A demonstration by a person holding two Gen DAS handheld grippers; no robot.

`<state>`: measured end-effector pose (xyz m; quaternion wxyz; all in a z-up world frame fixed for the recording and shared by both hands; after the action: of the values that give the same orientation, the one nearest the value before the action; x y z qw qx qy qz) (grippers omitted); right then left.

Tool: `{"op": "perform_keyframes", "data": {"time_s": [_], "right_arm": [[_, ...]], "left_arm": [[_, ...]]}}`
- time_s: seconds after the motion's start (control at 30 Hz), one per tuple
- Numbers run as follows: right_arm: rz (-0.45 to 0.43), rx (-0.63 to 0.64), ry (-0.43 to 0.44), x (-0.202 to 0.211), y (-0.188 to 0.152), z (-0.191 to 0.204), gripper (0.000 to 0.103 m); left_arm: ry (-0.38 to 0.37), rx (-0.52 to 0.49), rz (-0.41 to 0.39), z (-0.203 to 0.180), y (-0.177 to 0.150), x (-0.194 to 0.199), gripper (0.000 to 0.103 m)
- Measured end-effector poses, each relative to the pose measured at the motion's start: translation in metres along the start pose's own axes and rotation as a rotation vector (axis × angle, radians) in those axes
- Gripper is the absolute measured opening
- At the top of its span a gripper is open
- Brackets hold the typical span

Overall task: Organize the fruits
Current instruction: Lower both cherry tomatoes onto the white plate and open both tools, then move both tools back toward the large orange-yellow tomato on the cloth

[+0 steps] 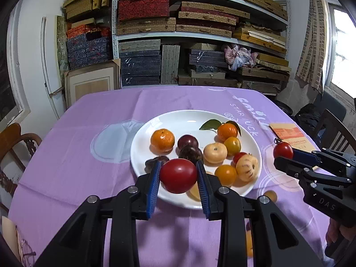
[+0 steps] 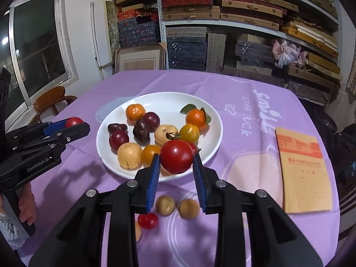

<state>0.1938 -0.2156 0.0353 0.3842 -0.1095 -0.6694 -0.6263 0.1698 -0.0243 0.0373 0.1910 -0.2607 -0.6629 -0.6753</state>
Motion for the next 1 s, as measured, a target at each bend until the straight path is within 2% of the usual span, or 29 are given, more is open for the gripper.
{"op": "perform_keyframes", "data": {"time_s": [0.2,0.37,0.4,0.5,0.53,0.67,0.7,0.77,0.83,0.87,0.9,1.0], "right_arm": [[0.069,0.01,-0.018,-0.058,0.028,0.004,0.029],[0.111,0.022,-0.015,-0.088,0.031,0.008,0.03],[0.107,0.026,-0.015,-0.091,0.032,0.008,0.031],[0.091,0.036,-0.039,-0.092,0.032,0.007,0.042],[0.086,0.03,-0.035,-0.09,0.032,0.005,0.042],[0.032,-0.012,-0.02,-0.066,0.03,-0.006,0.043],[0.015,-0.025,-0.019,-0.056,0.028,-0.01,0.046],[-0.03,-0.053,-0.023,-0.032,0.021,-0.018,0.057],[-0.081,-0.073,-0.038,-0.006,0.01,-0.026,0.074],[-0.109,-0.087,-0.043,0.009,0.001,-0.03,0.078],[-0.127,-0.099,-0.045,0.02,-0.008,-0.033,0.083],[-0.167,-0.17,-0.056,0.046,-0.038,-0.049,0.087]], "left_arm": [[0.027,0.022,0.051,0.0,0.015,-0.046,0.032],[0.024,0.062,0.099,0.008,0.013,-0.077,0.033],[0.023,0.07,0.101,0.009,0.012,-0.081,0.033],[0.024,0.079,0.104,0.012,0.011,-0.086,0.04],[0.021,0.085,0.101,0.013,0.012,-0.085,0.04],[0.01,0.107,0.088,0.019,0.012,-0.073,0.041],[0.005,0.116,0.085,0.022,0.011,-0.067,0.042],[0.003,0.136,0.074,0.028,0.009,-0.052,0.045],[-0.007,0.154,0.064,0.032,0.003,-0.035,0.064],[-0.011,0.16,0.057,0.033,-0.003,-0.025,0.067],[-0.014,0.16,0.052,0.033,-0.009,-0.017,0.069],[-0.026,0.119,0.056,0.02,-0.03,0.007,0.069]]}}
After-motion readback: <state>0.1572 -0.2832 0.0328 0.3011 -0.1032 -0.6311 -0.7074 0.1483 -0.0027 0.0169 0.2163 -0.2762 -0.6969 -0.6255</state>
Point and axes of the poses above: each gripper's, at about its wrist camera, not at the fingertips, and x roughly against the way its jaws point, z to its left, y to its top, the point moved 5 cm from there along -x, roughly the way its jaws point
